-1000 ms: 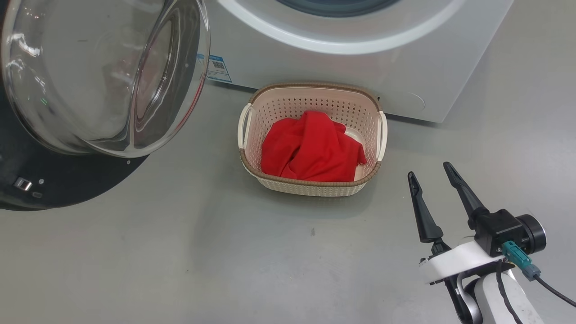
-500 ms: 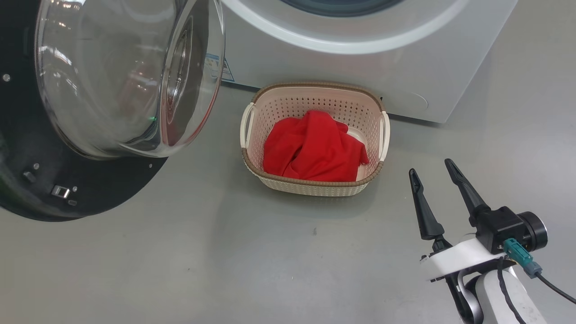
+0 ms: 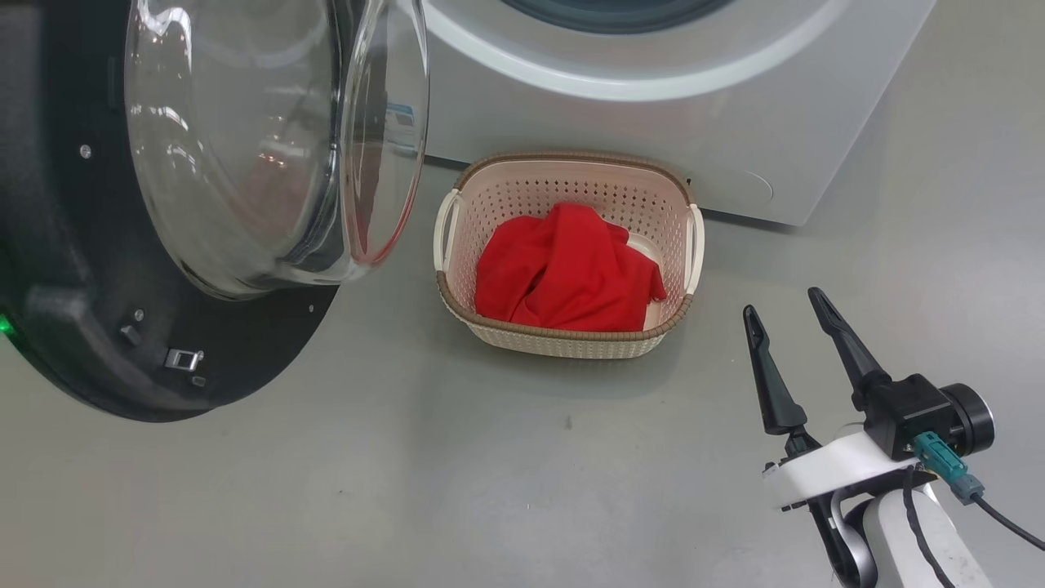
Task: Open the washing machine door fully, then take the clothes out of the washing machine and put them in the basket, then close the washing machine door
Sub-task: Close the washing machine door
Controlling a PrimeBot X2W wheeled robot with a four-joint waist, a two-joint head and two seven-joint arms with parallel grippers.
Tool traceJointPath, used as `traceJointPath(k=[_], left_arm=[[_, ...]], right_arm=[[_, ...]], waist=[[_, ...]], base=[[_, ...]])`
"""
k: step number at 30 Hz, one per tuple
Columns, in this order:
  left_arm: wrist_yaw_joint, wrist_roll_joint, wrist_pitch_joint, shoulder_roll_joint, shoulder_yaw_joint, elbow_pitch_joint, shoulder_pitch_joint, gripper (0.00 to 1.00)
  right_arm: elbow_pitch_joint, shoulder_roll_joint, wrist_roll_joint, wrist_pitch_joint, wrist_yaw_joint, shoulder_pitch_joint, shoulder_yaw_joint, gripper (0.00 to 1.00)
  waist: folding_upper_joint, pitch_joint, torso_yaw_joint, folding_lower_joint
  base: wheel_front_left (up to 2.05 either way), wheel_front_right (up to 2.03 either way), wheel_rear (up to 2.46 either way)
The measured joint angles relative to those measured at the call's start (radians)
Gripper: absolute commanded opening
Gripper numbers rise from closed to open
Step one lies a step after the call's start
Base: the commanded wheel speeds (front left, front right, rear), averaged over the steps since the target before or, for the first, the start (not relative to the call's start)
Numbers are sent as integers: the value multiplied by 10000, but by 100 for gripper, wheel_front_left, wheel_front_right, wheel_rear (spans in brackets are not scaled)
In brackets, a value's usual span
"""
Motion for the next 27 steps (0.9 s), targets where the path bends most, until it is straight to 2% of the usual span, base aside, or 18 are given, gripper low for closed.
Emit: traceJointPath(k=[12,27], left_arm=[[-190,-77,982,-50,-370,-880,384,0],[-314,-470,1918,-169,-617,-2245,516,0]], right_arm=[[8,46,0,0,4,-47,134,100],[-59,188,8,0,-2,-294,215,100]], waist=[[0,-22,-303,0],[0,216,-1138,0]], base=[[0,0,0],[0,0,0]])
